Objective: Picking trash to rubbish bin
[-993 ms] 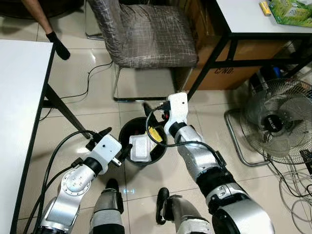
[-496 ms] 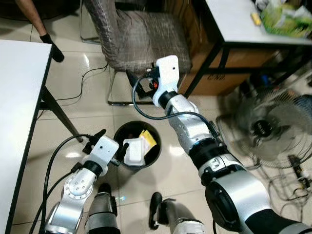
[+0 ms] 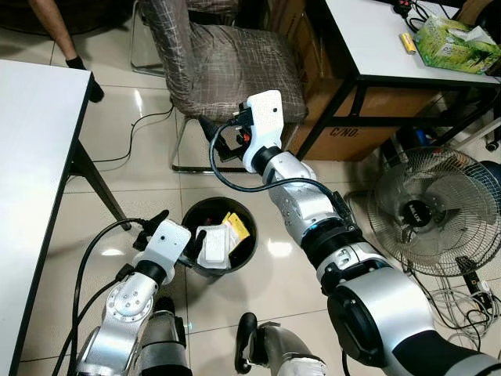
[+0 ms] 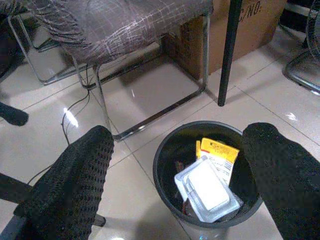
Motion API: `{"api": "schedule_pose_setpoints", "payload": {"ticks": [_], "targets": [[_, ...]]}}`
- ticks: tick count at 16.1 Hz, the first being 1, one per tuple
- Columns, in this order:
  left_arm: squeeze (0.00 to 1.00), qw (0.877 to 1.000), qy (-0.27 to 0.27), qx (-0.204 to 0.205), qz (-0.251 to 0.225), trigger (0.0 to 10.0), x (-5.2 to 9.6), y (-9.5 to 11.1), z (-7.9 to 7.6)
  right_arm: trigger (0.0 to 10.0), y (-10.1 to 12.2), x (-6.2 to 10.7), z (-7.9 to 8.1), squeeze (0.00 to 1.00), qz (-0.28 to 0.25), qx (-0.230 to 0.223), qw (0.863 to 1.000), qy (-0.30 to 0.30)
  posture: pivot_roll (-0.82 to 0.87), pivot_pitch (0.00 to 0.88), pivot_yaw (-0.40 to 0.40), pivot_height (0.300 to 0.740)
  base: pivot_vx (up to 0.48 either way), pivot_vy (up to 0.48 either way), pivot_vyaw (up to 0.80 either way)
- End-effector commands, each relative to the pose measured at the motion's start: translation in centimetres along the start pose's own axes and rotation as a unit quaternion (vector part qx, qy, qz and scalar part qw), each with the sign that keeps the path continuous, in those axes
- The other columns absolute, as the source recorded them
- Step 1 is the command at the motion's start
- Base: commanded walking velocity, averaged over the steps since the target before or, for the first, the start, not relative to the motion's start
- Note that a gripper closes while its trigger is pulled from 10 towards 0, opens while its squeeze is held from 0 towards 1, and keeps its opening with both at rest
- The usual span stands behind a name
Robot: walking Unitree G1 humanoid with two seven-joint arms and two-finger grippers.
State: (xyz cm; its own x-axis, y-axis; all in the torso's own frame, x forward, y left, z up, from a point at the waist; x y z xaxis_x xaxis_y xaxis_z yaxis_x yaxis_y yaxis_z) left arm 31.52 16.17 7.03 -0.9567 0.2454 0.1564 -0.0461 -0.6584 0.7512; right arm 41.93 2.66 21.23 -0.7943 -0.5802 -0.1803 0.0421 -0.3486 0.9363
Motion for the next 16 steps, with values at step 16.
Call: {"api": "schedule_pose_setpoints", "payload": {"ticks": [16], "targets": [[0.0,0.975,0.17,0.13,0.054,10.0,-2.2,-1.9,6.2,10.0,-1.2,2.5,-1.9,0.58,-0.036,-0.009,0.998,-0.043,0.38,0.152,-0.188,0.74,0.0,0.0,0.0]]}}
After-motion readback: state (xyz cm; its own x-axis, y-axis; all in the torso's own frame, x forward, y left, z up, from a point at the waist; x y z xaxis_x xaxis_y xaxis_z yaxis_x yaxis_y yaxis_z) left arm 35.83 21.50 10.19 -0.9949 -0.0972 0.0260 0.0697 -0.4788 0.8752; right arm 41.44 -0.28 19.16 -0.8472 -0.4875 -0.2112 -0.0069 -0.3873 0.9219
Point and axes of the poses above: a point about 5 cm out from each wrist's last joint towards the gripper, its own x axis pointing back from the gripper into the wrist, its own y axis along the axis of the wrist's last joint, z = x × y, the point moved 5 cm from there along -x, pointing out of the wrist towards the gripper, and after that the axes turned 15 degrees about -x, right-handed, at the moved point
